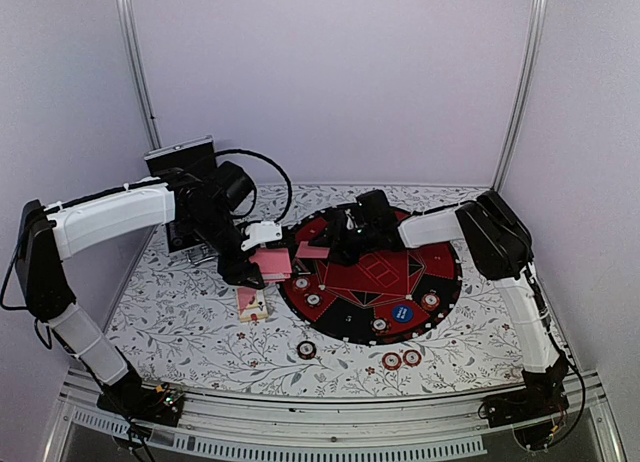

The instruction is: Distribute texas hold em gaming equipment

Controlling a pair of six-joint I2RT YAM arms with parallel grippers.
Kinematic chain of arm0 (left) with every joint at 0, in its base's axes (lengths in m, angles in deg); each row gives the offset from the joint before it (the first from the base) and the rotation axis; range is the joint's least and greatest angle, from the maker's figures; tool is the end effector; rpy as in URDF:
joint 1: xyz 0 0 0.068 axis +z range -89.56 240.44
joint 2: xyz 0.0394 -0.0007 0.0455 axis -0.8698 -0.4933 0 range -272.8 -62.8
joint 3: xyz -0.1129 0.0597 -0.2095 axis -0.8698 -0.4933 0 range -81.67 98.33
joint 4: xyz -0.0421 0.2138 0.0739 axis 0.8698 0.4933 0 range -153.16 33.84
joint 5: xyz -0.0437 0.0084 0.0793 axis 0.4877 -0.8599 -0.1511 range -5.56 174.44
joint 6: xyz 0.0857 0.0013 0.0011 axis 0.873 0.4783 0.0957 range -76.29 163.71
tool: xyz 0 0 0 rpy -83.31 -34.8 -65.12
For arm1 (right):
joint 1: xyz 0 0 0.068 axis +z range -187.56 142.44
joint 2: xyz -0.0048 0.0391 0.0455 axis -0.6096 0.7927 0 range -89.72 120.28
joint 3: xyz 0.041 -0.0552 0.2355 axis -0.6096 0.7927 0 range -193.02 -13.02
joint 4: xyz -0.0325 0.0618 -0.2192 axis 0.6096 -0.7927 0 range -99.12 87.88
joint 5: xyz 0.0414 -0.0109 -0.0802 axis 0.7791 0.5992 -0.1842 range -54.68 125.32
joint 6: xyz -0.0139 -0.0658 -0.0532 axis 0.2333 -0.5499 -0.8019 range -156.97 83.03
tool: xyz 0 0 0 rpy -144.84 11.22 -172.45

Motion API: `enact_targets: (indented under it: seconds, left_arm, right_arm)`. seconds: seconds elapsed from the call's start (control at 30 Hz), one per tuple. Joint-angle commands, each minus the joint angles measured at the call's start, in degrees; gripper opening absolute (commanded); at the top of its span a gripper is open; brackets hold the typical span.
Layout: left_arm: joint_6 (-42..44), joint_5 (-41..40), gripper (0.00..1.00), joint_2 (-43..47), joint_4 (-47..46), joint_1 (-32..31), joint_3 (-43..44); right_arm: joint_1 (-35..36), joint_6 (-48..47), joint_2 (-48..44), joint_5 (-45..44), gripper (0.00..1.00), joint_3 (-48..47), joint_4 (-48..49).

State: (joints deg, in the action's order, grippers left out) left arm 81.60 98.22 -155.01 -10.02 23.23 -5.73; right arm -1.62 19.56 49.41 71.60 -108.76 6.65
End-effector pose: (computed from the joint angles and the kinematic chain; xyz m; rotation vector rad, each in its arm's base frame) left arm 0.2285 -0.1959 0.2093 1.7319 2.1538 -0.3306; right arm 0.3816 0.3320 0.0895 0.0235 2.5144 1.5007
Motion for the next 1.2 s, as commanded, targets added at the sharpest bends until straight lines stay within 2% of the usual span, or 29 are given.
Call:
enact_targets:
  seconds: [0.0,0.33,0.77,1.17]
  left_arm:
    - [-0.2,1.2,0.00,1.5,0.0,0.5,0.3]
    - [-0.2,1.2,0.00,1.4,0.2,0.5,0.8]
    - [-0.5,1.0,0.00,1.5,0.2,0.5,0.4]
    - [-0.3,1.2,0.00,1.1,0.2,0.5,0.5]
  right_arm:
    - [-0.3,-4.9,-5.6,-7.9,0.65,4.0,-10.4]
    - [-0.4,-7.2,-9.0,-9.9,0.66,6.0,-12.7]
    - [-0.7,-7.3,-1.2,-4.7,0.65,-1.6,-12.3]
    - [0.4,-4.4,-0.5,-1.6,0.62,1.5,-7.1]
